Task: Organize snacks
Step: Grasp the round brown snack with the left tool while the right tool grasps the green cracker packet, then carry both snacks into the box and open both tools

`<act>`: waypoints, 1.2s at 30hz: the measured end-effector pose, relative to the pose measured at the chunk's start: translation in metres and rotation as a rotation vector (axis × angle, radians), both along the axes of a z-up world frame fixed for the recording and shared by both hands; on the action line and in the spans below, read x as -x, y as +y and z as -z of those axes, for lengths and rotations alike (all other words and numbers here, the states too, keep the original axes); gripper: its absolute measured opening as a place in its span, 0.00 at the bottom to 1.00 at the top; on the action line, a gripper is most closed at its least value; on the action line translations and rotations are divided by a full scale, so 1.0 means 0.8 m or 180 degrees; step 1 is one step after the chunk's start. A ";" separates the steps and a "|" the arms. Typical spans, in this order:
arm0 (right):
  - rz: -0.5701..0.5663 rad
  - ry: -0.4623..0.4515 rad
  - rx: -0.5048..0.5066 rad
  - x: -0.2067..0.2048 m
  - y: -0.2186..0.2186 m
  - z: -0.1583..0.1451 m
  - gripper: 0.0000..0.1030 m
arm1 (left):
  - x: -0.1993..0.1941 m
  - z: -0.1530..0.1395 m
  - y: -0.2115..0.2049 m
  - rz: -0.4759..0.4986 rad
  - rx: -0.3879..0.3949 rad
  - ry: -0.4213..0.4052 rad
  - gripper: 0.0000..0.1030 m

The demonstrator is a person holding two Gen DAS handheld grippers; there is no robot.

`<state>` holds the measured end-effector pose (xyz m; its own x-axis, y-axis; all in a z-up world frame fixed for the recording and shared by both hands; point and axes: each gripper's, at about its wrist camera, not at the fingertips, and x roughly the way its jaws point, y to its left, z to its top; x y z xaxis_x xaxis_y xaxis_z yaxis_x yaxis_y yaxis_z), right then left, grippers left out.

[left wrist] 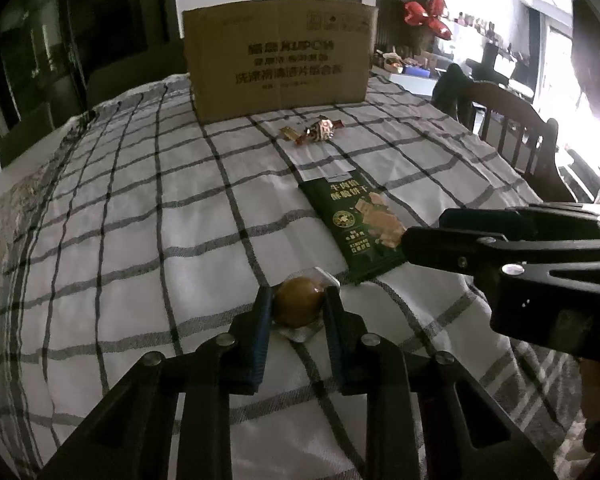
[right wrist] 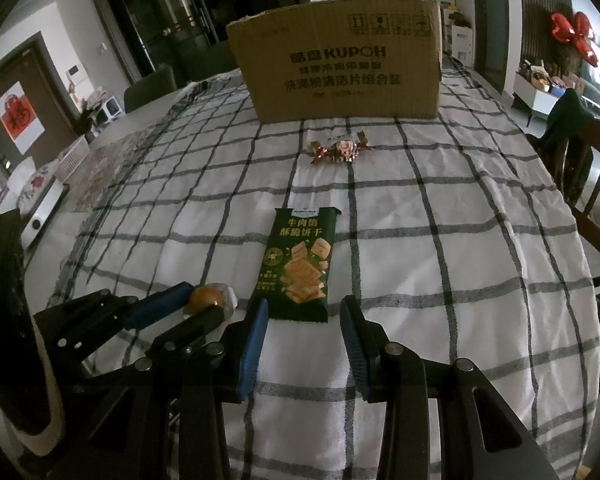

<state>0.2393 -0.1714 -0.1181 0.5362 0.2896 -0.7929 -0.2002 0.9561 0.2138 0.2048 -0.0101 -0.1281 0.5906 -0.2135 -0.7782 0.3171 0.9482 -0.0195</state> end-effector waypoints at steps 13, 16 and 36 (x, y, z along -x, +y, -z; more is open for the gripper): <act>0.0096 -0.0141 0.0046 -0.033 0.019 -0.002 0.38 | -0.012 -0.034 0.020 -0.0319 -0.0173 -0.0406 0.25; 0.0137 -0.0088 0.0055 -0.044 0.024 0.005 0.38 | -0.018 -0.033 0.024 -0.0363 -0.0151 -0.0404 0.25; 0.0149 -0.0114 0.0403 -0.057 0.045 0.024 0.45 | -0.029 -0.024 0.037 -0.0488 -0.0011 -0.0279 0.25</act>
<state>0.2851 -0.1352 -0.1370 0.5755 0.1625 -0.8015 -0.1601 0.9835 0.0845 0.2284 0.0197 -0.1089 0.6817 -0.1132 -0.7228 0.1692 0.9856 0.0052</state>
